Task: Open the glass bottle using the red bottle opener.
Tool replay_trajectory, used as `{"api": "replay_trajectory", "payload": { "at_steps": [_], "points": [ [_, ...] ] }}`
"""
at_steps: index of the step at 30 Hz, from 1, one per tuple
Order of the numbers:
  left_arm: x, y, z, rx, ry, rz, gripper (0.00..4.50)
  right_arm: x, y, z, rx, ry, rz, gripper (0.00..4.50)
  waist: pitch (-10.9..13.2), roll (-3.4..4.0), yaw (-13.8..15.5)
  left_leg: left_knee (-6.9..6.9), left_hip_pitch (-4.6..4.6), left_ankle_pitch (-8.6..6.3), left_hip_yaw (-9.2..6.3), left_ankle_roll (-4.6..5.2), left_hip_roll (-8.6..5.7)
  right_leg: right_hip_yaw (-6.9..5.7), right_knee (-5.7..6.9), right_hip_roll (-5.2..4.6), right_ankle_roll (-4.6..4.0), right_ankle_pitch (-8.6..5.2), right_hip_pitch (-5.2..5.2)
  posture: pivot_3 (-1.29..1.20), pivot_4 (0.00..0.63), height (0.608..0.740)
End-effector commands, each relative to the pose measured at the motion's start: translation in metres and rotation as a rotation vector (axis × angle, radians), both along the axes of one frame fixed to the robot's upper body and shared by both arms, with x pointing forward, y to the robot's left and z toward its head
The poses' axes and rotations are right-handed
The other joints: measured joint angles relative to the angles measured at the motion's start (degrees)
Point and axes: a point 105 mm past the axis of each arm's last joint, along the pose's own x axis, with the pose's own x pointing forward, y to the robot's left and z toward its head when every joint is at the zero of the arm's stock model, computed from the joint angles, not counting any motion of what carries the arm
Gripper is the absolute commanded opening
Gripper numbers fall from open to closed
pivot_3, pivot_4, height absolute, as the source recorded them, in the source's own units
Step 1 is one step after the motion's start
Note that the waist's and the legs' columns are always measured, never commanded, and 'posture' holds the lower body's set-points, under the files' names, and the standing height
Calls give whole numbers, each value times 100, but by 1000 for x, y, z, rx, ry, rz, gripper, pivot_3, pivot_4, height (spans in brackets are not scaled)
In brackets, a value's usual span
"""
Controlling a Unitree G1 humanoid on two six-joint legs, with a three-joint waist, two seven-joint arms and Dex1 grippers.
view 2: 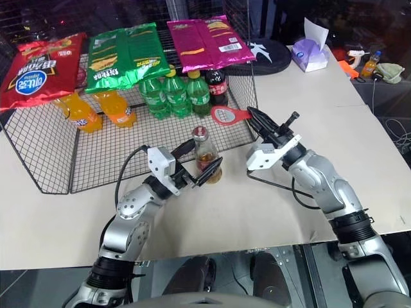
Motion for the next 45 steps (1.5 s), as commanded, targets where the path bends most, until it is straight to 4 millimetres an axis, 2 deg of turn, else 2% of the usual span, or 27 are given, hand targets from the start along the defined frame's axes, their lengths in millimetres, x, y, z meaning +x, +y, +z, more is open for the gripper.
{"api": "replay_trajectory", "payload": {
  "at_steps": [1, 7, 11, 18, 26, 37, 45],
  "points": [
    [-7, -4, 19, -19, -73, -23, 4452, -6, -1, 9, 36, -20, 10, 0, 0, 0, 2, 0, 0, 0, 0, 0, 0, 0, 1, 0, 0, 0, 0, 0, 150, 740],
    [-6, -5, 24, -24, -86, -23, 4452, -8, -1, 9, 22, -30, 13, 0, 0, 0, 3, 3, 1, 0, 1, 0, -1, 1, 3, 0, 0, 0, 1, 0, 150, 740],
    [-4, -5, 23, -19, -85, -22, 4452, -12, 10, 7, 54, 1, 61, 0, -1, 0, -5, 3, 3, 0, 1, 0, -1, 1, 4, 1, 0, 0, 1, 0, 150, 740],
    [-3, -8, 23, -23, -83, -21, 4452, -20, 35, -7, 99, 125, 174, 0, -1, 0, -6, 6, 4, 0, 1, 0, -1, 1, 6, 1, 0, 0, 2, 0, 150, 740],
    [0, -10, 22, -24, -78, -20, 4452, -27, 43, -17, 85, 176, 222, 0, -2, 1, -4, 11, 7, 0, 1, 0, -1, 1, 14, 1, 0, 0, 3, 0, 150, 740],
    [1, -11, 21, -21, -74, -21, 4452, -22, 42, -26, 1, 155, 193, 0, -3, 2, -6, 13, 10, 0, 2, 0, -1, 2, 19, 2, 0, 0, 4, 0, 150, 740],
    [1, -12, 18, -19, -69, -23, 4452, -2, 19, 5, -95, -40, 80, 0, -4, 1, -5, 17, 15, 0, 6, 0, -2, 6, 25, 4, 0, 0, 6, 0, 150, 740]
  ]
}}
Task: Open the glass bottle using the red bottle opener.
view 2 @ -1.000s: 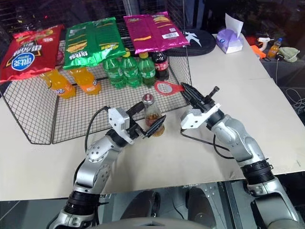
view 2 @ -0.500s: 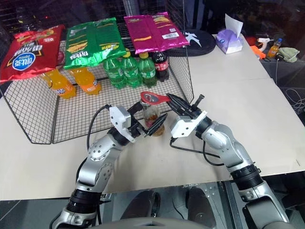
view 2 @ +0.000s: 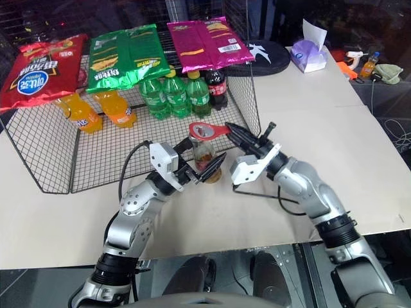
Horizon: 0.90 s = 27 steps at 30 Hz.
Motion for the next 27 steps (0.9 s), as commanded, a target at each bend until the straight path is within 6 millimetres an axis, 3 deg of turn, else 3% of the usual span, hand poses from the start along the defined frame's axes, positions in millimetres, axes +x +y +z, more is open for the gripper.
{"api": "replay_trajectory", "payload": {
  "at_steps": [1, 12, 19, 27],
  "points": [
    [-2, -3, 4, -7, -27, -10, 4452, 5, -10, 18, -5, -87, -30, 0, 0, 0, -1, 0, 0, 0, 0, 0, 0, 0, 0, 0, 0, 0, 0, 0, 150, 740],
    [-1, -1, 1, -6, -23, -7, 4452, 8, -10, 37, 52, -124, -23, 0, 0, 0, -6, 1, -1, 0, 3, 0, 0, 3, 0, -1, 0, 0, 0, 0, 150, 740],
    [-1, 0, 1, -2, -24, -7, 4452, -7, 0, 22, 134, 36, 86, 0, 0, 0, -3, 2, -3, 0, 2, 1, 0, 3, -1, -3, 0, 0, 0, 0, 150, 740],
    [0, -1, 2, 1, -24, -10, 4452, -10, -8, 3, 119, 93, 51, 0, 0, 0, -6, 5, -2, 0, 2, 1, 1, 3, 3, -2, 0, 0, 0, 0, 150, 740]
  ]
}}
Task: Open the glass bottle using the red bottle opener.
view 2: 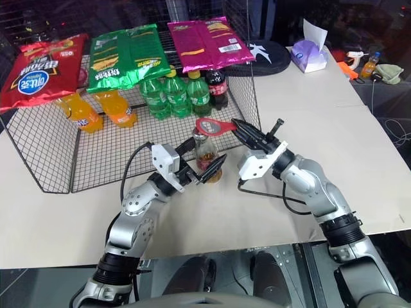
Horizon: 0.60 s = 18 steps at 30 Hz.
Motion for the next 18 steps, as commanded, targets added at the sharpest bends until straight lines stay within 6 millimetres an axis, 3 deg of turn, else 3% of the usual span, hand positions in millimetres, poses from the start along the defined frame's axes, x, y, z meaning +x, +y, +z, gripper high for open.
{"api": "replay_trajectory", "payload": {
  "at_steps": [1, 5, 18],
  "points": [
    [-2, -1, 8, 1, -41, -11, 4452, -3, -2, 13, 23, -50, -1, 0, 0, 0, -4, 0, 0, 0, 0, 0, 0, 0, 0, 0, 0, 0, 0, 0, 150, 740],
    [-1, -2, 8, 2, -39, -14, 4452, -6, 8, 20, 59, -61, 27, 0, 0, 0, -4, 1, 1, 0, 0, 0, 0, 0, 2, 1, 0, 0, 0, 0, 150, 740],
    [0, -6, 17, -10, -64, -19, 4452, -9, 19, -1, 24, -8, 41, 0, 0, 0, 2, 2, 1, 0, -1, 0, 0, -1, 2, 1, 0, 0, 0, 0, 150, 740]
  ]
}}
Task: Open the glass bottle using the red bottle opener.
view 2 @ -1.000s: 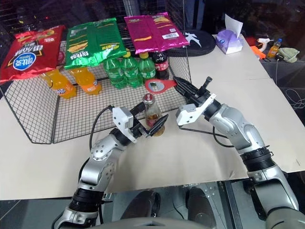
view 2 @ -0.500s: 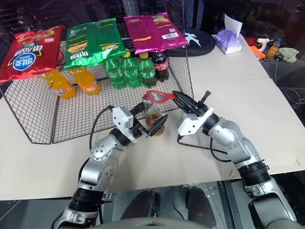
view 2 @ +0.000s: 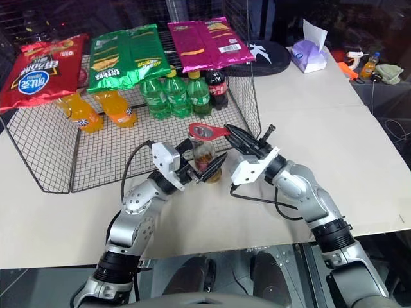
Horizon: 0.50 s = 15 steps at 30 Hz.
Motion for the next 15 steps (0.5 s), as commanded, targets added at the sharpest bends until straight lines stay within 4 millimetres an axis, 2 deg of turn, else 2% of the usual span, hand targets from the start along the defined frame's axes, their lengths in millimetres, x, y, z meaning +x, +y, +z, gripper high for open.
{"api": "replay_trajectory", "payload": {
  "at_steps": [1, 7, 15],
  "points": [
    [-1, -4, 13, -8, -51, -13, 4452, -5, 2, 1, -9, -25, 16, 0, 0, 0, 0, 0, 0, 0, 0, 0, 0, 0, 0, 0, 0, 0, 0, 0, 150, 740],
    [0, -6, 15, -10, -57, -14, 4452, -3, -1, -3, -42, -32, 10, 0, -1, 0, -2, 0, 0, 0, 0, 0, 0, 0, 0, 0, 0, 0, 0, 0, 150, 740],
    [5, -10, 12, -16, -45, -11, 4452, 1, -5, 2, -43, -52, -1, 0, -1, 0, 5, 2, 4, 0, 1, 0, -1, 0, 1, 0, 0, 0, 6, 0, 150, 740]
  ]
}}
